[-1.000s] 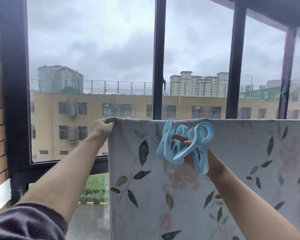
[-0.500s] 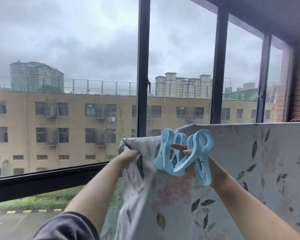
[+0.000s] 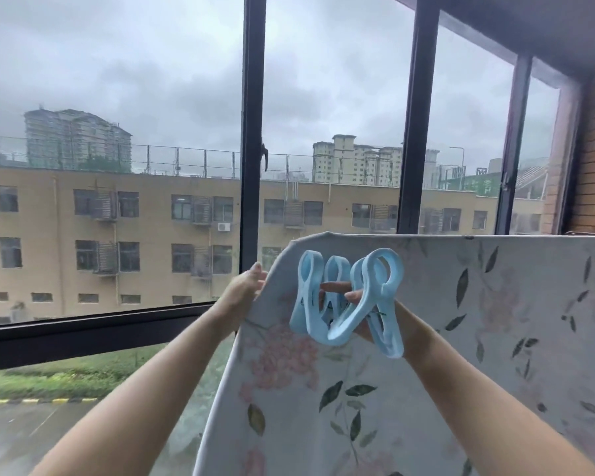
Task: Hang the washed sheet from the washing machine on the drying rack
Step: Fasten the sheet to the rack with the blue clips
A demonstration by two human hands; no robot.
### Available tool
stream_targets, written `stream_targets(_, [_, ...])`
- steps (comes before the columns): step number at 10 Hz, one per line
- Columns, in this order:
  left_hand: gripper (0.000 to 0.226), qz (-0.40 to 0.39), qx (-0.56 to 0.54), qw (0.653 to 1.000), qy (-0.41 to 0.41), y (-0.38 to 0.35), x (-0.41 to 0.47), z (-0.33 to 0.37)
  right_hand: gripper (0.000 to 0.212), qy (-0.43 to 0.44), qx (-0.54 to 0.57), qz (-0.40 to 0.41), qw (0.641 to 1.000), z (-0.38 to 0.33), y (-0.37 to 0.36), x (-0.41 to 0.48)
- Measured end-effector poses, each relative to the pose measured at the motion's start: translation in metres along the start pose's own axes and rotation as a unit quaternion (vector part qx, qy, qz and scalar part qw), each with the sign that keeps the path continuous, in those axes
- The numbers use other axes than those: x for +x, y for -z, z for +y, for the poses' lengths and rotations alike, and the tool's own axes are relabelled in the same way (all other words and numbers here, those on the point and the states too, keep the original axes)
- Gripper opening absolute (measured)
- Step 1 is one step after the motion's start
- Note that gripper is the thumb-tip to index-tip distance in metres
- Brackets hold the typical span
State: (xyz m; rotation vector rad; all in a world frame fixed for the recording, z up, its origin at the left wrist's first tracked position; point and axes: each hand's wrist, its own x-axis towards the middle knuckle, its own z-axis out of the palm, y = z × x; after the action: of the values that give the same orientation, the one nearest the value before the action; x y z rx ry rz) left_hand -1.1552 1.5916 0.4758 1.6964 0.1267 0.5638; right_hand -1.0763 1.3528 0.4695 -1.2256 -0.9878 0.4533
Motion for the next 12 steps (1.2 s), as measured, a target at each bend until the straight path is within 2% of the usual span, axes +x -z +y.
stream_targets(1, [0.016, 0.168, 0.11, 0.964, -0.175, -0.009, -0.017, 0.011, 0.027, -0.037, 0.052, 0.002, 0.998, -0.004, 0.023, -0.006])
stream_targets(2, [0.005, 0.147, 0.171, 0.95, -0.214, -0.035, -0.044, 0.025, 0.021, -0.019, 0.047, -0.102, 0.993, -0.013, 0.028, -0.018])
stream_targets(3, [0.042, 0.071, 0.215, 0.962, -0.152, -0.061, -0.06, 0.033, 0.024, -0.039, 0.03, -0.05, 0.998, -0.013, 0.035, -0.021])
stream_targets(4, [0.058, 0.048, 0.271, 0.957, -0.088, -0.081, -0.065, 0.038, 0.045, -0.049, -0.04, -0.162, 0.985, -0.016, 0.037, -0.021])
stream_targets(5, [0.031, 0.058, 0.322, 0.942, -0.079, -0.094, -0.066, 0.042, 0.042, -0.054, -0.059, -0.149, 0.986, -0.014, 0.041, -0.02])
stream_targets(6, [0.018, 0.107, 0.285, 0.949, -0.084, -0.094, -0.068, 0.047, 0.017, -0.066, -0.015, -0.074, 0.995, -0.012, 0.051, -0.023])
stream_targets(7, [0.013, 0.17, 0.179, 0.965, -0.089, -0.081, -0.067, 0.052, 0.02, -0.082, -0.023, -0.001, 0.996, -0.013, 0.064, -0.023])
stream_targets(8, [0.007, 0.086, 0.086, 0.991, -0.047, -0.075, -0.068, 0.061, 0.011, -0.051, -0.151, 0.057, 0.986, -0.019, 0.065, -0.019])
stream_targets(9, [0.024, -0.058, 0.034, 0.997, -0.023, -0.079, -0.067, 0.066, 0.02, -0.045, -0.325, 0.103, 0.939, -0.021, 0.066, -0.007])
stream_targets(10, [0.034, -0.159, 0.03, 0.987, -0.02, -0.089, -0.064, 0.07, 0.023, -0.026, -0.416, 0.103, 0.903, -0.027, 0.064, -0.002])
stream_targets(11, [0.032, -0.175, 0.049, 0.982, -0.046, -0.099, -0.057, 0.069, 0.024, -0.016, -0.465, 0.062, 0.883, -0.036, 0.064, 0.001])
stream_targets(12, [0.022, -0.108, 0.02, 0.993, -0.045, -0.112, -0.053, 0.063, 0.023, 0.001, -0.494, 0.024, 0.869, -0.047, 0.076, 0.001])
